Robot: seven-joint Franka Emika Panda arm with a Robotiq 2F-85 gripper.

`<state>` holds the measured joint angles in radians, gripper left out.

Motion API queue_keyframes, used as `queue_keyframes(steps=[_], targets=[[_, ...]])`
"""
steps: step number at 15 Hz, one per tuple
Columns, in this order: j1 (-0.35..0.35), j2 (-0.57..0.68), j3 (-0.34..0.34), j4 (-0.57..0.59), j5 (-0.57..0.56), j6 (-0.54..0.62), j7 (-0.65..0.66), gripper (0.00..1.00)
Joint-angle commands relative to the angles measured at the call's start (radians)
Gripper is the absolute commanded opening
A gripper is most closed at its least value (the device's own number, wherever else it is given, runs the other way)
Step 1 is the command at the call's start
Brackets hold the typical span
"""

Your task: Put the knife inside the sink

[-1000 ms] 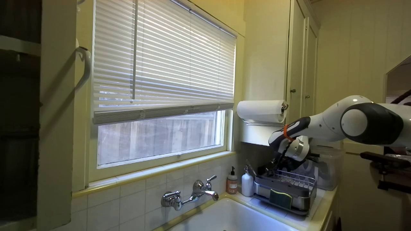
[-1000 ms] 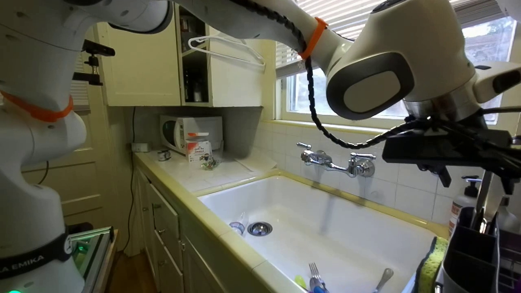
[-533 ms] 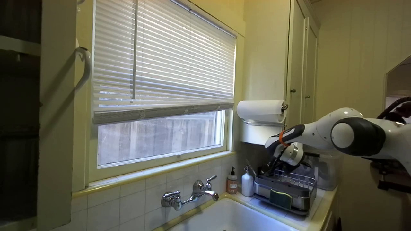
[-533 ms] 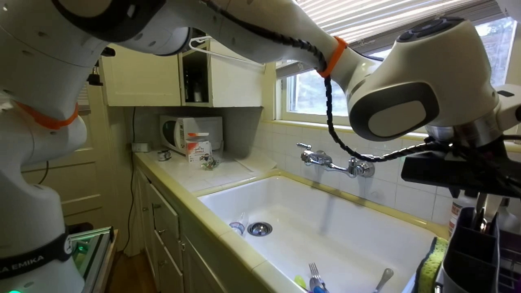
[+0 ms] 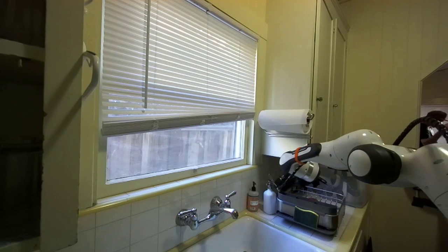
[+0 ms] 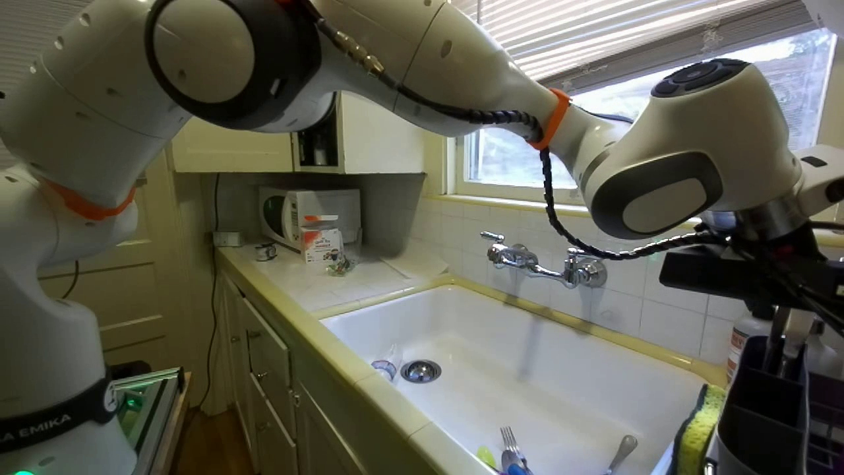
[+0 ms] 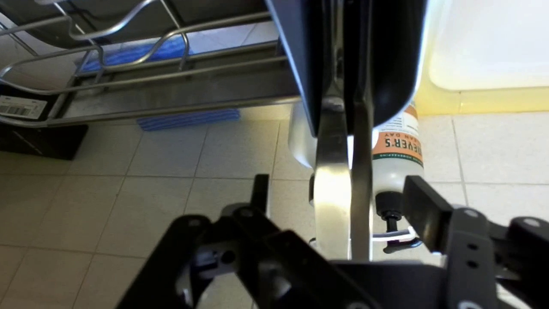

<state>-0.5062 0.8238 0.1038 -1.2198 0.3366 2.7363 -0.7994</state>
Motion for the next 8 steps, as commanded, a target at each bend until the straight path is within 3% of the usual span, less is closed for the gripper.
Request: queue_keyframes(steps=[1,7,8], targets=[[0.013,0.07,-0.016,0.113,-0.06,-0.06,0.08,0.5],[0.032,0.094,-0.047,0.15,-0.066,-0.098,0.134,0.04],[0.041,0.082,-0.056,0.135,-0.067,-0.099,0.151,0.01]])
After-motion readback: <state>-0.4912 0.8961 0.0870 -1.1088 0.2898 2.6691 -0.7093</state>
